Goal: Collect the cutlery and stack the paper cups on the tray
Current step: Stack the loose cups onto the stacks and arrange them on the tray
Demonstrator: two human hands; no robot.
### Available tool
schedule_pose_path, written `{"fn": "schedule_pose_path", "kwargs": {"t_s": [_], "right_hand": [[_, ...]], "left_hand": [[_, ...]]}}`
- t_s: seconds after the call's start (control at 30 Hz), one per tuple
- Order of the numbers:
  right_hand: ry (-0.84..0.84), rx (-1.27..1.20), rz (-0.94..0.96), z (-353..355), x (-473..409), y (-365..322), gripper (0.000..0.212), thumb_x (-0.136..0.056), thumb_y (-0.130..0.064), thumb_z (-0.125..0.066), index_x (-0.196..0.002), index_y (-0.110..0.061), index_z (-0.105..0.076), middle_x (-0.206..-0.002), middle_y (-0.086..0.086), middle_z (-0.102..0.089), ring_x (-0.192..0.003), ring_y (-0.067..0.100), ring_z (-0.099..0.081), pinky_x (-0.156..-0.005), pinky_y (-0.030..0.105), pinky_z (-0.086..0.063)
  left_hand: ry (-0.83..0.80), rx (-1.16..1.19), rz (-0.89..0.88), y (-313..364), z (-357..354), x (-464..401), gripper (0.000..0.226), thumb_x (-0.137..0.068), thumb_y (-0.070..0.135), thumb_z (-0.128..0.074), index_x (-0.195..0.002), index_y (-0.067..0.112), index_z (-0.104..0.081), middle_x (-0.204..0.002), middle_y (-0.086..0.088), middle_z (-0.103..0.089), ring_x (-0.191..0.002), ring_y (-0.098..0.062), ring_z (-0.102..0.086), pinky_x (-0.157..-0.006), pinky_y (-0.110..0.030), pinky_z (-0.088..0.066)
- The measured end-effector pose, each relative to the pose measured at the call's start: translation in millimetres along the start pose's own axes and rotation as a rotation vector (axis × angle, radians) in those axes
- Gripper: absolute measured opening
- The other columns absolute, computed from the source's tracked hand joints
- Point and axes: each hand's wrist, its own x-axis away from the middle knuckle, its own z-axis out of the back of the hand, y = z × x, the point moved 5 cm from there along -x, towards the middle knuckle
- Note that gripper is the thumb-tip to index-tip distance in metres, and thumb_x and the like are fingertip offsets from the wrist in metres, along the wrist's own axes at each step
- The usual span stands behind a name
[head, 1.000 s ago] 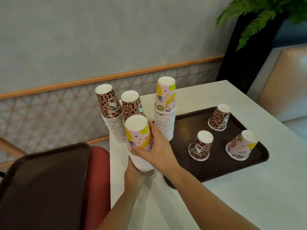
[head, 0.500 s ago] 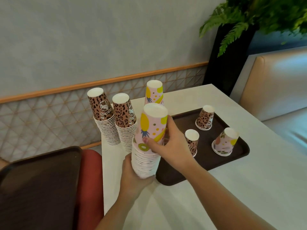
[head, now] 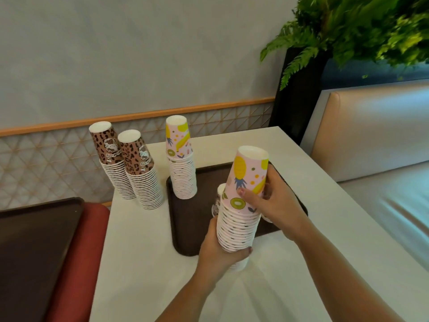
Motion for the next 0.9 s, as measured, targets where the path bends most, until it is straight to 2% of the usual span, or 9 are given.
{"fn": "schedule_pose_path", "kwargs": {"t_s": [0.17,0.3,0.4,0.53,0.63,0.77,0.9], "right_hand": [[0.000,0.053,0.006,51.4,-6.9,11.1,0.057,-0.077,-0.031,-0.071,-0.127,-0.027,-0.043,-0.118,-0.009,-0.061,-0.102,0.007,-0.060,-0.079,0.019,-0.051],[-0.041,0.054,0.009,75.4,-18.8,23.0,0.058,-0.076,-0.032,-0.072,-0.126,-0.026,-0.045,-0.119,-0.006,-0.062,-0.104,0.012,-0.062,-0.084,0.026,-0.054],[-0.067,0.062,0.033,85.7,-24.9,28.8,0.052,-0.075,-0.032,-0.073,-0.119,-0.028,-0.047,-0.114,-0.008,-0.064,-0.101,0.009,-0.063,-0.079,0.021,-0.053],[-0.043,0.108,0.061,93.5,-32.0,34.9,0.048,-0.072,-0.035,-0.074,-0.112,-0.031,-0.048,-0.109,-0.010,-0.064,-0.096,0.007,-0.063,-0.074,0.018,-0.052],[-0.010,0.127,0.069,93.6,-37.4,35.8,0.048,-0.074,-0.034,-0.072,-0.115,-0.028,-0.048,-0.108,-0.010,-0.062,-0.095,0.008,-0.062,-0.071,0.015,-0.049],[0.011,0.127,0.057,89.7,-45.2,35.0,0.044,-0.077,-0.033,-0.070,-0.112,-0.029,-0.045,-0.106,-0.011,-0.059,-0.093,0.007,-0.060,-0.065,0.011,-0.046],[0.038,0.093,0.051,90.0,-53.3,34.4,0.044,-0.078,-0.032,-0.069,-0.116,-0.027,-0.046,-0.107,-0.010,-0.060,-0.093,0.007,-0.060,-0.067,0.012,-0.047]], "left_hand": [[0.014,0.026,0.031,5.8,-50.3,-5.3,0.082,-0.055,0.019,-0.089,-0.114,0.050,-0.042,-0.122,0.020,-0.057,-0.115,-0.003,-0.053,-0.100,-0.029,-0.046],[0.053,0.039,0.069,4.5,-77.3,-11.2,0.092,-0.054,0.018,-0.090,-0.129,0.038,-0.041,-0.125,0.015,-0.057,-0.120,-0.009,-0.052,-0.105,-0.039,-0.044],[0.080,0.043,0.092,1.8,-88.0,-11.6,0.091,-0.052,0.016,-0.090,-0.126,0.038,-0.043,-0.124,0.015,-0.058,-0.119,-0.009,-0.053,-0.105,-0.040,-0.044],[0.101,0.025,0.097,3.8,-93.4,-13.8,0.084,-0.055,0.014,-0.089,-0.119,0.042,-0.042,-0.120,0.020,-0.056,-0.115,-0.005,-0.052,-0.098,-0.027,-0.045],[0.097,-0.002,0.106,4.7,-90.8,-18.1,0.085,-0.055,0.014,-0.089,-0.120,0.042,-0.040,-0.119,0.021,-0.056,-0.116,-0.007,-0.052,-0.100,-0.030,-0.044],[0.088,-0.017,0.108,5.1,-84.3,-24.3,0.085,-0.056,0.015,-0.089,-0.119,0.042,-0.040,-0.118,0.020,-0.056,-0.115,-0.007,-0.052,-0.099,-0.028,-0.043],[0.072,-0.044,0.106,2.1,-79.1,-32.1,0.081,-0.056,0.015,-0.089,-0.114,0.045,-0.041,-0.119,0.019,-0.057,-0.115,-0.007,-0.053,-0.097,-0.026,-0.043]]}}
